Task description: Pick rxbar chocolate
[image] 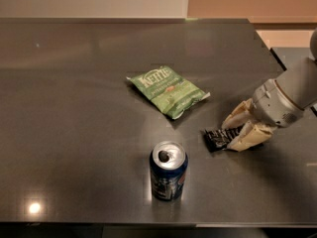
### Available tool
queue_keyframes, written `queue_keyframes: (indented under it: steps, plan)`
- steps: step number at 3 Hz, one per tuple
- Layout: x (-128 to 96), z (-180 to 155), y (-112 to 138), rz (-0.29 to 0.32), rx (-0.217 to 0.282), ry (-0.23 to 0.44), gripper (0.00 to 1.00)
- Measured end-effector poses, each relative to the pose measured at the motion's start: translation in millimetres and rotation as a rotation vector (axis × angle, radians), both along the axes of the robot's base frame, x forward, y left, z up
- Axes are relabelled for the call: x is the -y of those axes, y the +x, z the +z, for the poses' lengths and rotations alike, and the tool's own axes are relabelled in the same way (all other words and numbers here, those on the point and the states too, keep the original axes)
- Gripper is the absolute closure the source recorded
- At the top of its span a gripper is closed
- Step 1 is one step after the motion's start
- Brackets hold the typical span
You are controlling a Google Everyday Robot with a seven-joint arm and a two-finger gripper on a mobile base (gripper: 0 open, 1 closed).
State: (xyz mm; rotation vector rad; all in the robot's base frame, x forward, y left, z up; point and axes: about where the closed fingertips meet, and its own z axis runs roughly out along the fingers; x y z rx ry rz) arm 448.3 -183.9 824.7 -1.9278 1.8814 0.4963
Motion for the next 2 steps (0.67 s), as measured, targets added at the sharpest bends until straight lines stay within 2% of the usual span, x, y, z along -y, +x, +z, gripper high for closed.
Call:
queue_keyframes:
  steps: [1,2]
  plan:
    - [-7,26,5,-0.010,-0.011,0.006,1.00]
    - [-13,60,13,-0.040,-0.025,0.018,1.00]
